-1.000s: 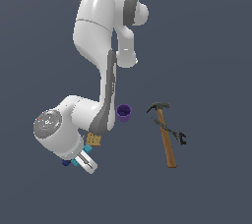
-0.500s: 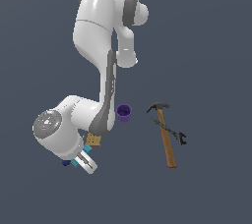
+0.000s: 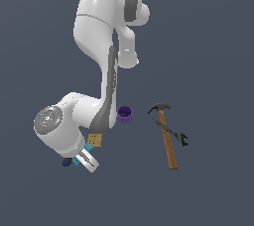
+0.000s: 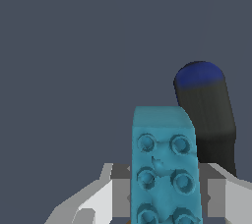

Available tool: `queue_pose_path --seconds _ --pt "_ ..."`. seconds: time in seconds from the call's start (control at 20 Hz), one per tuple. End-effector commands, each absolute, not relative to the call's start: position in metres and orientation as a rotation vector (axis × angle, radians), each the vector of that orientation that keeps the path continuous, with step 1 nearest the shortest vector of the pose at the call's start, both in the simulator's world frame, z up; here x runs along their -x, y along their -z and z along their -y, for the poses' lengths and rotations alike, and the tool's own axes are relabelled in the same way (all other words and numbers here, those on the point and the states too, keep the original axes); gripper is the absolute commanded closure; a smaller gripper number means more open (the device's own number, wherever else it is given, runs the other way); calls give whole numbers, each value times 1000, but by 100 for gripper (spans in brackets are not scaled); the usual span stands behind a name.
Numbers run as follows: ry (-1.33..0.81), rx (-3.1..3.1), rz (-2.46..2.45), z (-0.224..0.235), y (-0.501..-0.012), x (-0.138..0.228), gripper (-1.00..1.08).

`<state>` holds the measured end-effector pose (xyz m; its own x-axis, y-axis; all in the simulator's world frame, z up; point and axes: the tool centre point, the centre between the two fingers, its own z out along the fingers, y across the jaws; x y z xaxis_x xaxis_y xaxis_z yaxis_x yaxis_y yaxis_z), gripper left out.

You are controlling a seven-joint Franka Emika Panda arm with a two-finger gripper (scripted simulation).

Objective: Pick up a designated object from a clutter of objects.

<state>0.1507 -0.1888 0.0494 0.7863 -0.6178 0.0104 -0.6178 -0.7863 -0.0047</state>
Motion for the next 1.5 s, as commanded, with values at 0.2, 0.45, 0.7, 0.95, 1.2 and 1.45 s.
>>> queue_pose_path --seconds 0.2,0.45,0.7,0.95,1.2,1.45 --pt "19 2968 -1026 185 -69 -135 108" --pt "17 2967 -1026 180 -92 -114 108" --pt "15 2967 -1026 175 -121 -88 108" --pt "13 2966 -1025 168 -152 -60 108" --pt "11 2966 -1025 162 -184 -32 108" --pt "8 2966 -1024 156 -216 -4 108"
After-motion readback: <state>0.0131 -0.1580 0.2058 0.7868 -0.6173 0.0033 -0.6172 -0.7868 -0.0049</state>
